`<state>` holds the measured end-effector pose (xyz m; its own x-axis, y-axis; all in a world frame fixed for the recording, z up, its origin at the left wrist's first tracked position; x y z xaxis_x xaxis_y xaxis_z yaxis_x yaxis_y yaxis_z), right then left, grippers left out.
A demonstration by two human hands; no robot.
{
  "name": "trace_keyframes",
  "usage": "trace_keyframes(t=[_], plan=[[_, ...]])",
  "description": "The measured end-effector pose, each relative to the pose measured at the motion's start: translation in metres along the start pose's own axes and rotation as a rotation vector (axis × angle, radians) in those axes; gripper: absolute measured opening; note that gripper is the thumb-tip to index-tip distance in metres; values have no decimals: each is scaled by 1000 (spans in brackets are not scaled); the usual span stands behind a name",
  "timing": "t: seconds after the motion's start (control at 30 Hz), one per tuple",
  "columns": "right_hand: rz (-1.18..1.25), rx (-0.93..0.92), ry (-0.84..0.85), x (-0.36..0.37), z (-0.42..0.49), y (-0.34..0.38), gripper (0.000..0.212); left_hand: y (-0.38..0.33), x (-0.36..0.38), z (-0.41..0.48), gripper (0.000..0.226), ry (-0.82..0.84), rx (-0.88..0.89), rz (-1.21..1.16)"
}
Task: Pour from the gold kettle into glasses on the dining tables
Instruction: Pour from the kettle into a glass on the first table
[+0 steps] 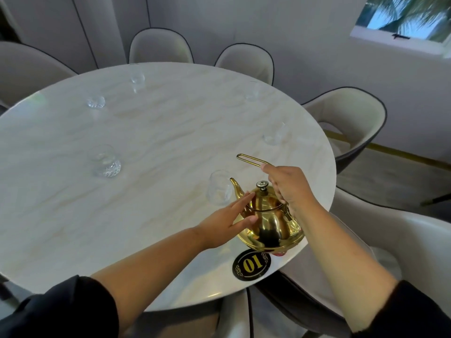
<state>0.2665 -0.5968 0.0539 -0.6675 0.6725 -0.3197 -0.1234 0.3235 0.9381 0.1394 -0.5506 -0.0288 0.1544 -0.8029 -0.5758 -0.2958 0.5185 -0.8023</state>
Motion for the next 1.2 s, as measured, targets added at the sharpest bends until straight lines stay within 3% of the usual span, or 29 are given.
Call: trace_keyframes(t=[1.2], plan=[[-135,39,160,16,20,19,44,0,0,8,67,-52,-70,-150]])
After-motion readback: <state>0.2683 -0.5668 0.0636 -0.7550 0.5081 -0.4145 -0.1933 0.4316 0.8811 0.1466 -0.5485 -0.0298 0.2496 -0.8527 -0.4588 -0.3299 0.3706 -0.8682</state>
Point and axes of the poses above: each hand's wrist, its own z-axis towards the middle knuckle, its own x-axis out of the palm, y = z × x, the point moved 8 cm from there along z, towards the middle knuckle, and after that the axes turned 1 degree about z, right-handed, at the moved point
